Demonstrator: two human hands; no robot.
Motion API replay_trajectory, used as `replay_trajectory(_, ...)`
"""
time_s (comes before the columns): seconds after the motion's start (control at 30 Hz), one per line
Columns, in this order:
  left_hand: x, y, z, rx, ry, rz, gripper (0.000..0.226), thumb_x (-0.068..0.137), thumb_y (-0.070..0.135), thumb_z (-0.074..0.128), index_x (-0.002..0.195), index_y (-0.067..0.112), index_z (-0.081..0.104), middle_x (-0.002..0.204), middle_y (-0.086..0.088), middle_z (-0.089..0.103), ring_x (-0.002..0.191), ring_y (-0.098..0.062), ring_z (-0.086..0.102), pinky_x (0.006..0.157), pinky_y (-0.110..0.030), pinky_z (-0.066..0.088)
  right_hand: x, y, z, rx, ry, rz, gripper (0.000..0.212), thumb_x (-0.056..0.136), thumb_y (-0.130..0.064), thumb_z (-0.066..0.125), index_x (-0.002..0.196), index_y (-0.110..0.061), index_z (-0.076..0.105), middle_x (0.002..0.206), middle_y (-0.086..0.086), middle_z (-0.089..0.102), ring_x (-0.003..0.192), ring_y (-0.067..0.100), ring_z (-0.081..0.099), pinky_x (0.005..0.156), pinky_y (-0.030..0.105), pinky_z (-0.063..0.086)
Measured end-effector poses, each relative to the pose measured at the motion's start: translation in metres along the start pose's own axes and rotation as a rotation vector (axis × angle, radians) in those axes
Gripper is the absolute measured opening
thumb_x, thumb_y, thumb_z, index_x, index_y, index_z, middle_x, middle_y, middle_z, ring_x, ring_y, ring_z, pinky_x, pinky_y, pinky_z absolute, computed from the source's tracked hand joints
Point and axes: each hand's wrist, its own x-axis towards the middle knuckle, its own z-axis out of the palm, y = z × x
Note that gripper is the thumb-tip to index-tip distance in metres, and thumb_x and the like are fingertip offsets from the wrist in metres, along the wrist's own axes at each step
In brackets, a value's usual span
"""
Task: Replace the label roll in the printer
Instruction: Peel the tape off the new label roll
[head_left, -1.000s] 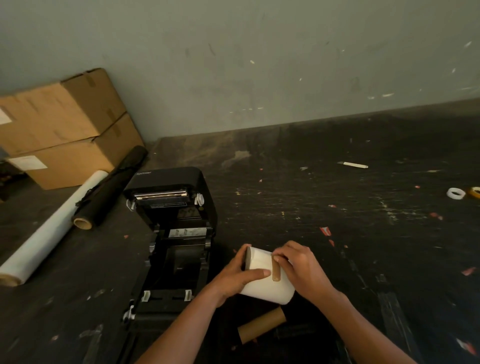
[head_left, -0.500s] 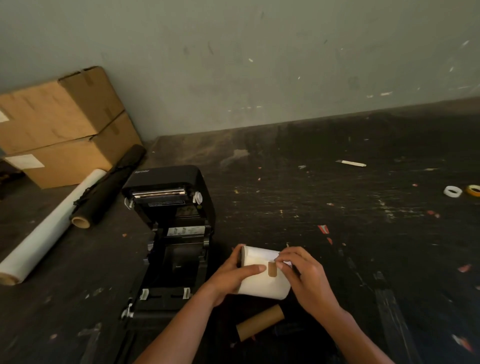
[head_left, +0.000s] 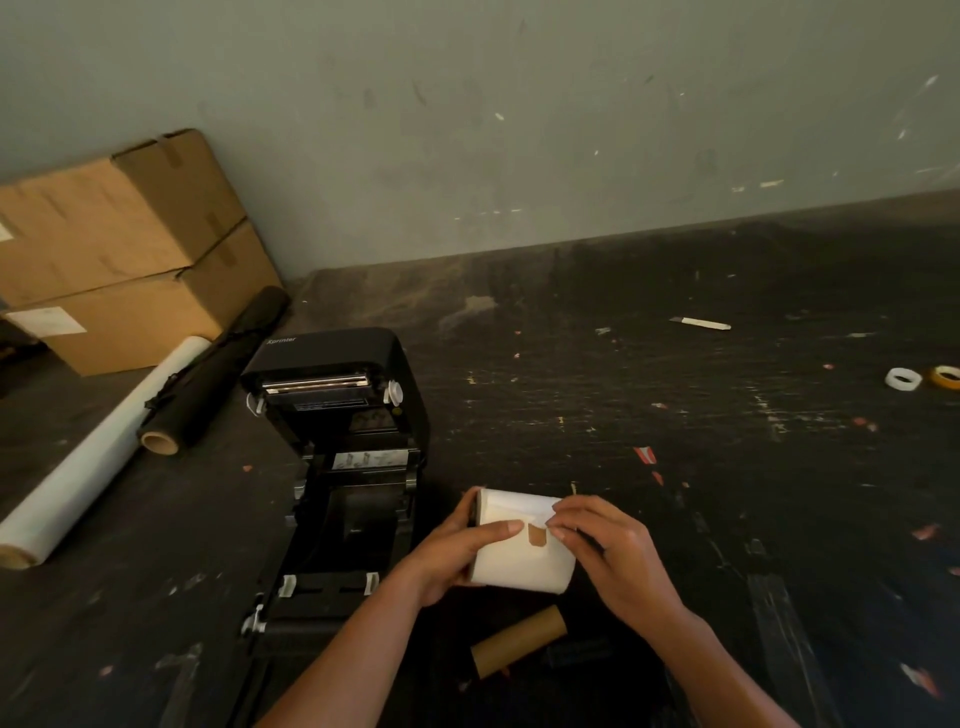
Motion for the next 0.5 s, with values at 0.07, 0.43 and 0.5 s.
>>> replay_trajectory(0.07, 0.0006, -0.0005, -0.0005, -0.006, 0.000, -0.002, 0.095, 0.056, 0.055, 0.084, 0.136, 0.051, 0.034, 0.122, 0.002, 0.060, 0.109, -0.023, 0.060, 0.082, -0.039, 0.057, -0.0004, 0.0019, -0.0010, -0.028, -0.013, -0.018, 0.020, 0.086, -0.016, 0.062, 0.104, -0.022, 0.069, 0.114, -0.014, 0.058, 0.107, -0.004, 0.054, 0.092, 0.012, 0.043)
replay_trajectory(0.43, 0.0043, 0.0024, -0.0019, 0.001, -0.006, 0.001, 0.075, 0.058, 0.052, 0.083, 0.123, 0.054, 0.044, 0.121, 0.001, 0.060, 0.110, -0.024, 0.059, 0.091, -0.046, 0.054, -0.0025, 0.0065, -0.0054, -0.049, -0.030, -0.032, 0.020, 0.086, -0.017, 0.062, 0.104, -0.021, 0.069, 0.118, -0.012, 0.057, 0.109, -0.003, 0.054, 0.093, 0.011, 0.042)
replay_trajectory(0.5, 0.0044, 0.0033, -0.0021, -0.004, -0.011, 0.000, 0.066, 0.060, 0.052, 0.083, 0.115, 0.056, 0.048, 0.121, 0.000, 0.061, 0.110, -0.024, 0.059, 0.090, -0.047, 0.055, -0.0025, 0.0070, -0.0053, -0.045, -0.027, -0.027, 0.020, 0.087, -0.017, 0.061, 0.105, -0.022, 0.069, 0.118, -0.013, 0.057, 0.109, -0.003, 0.053, 0.092, 0.011, 0.042)
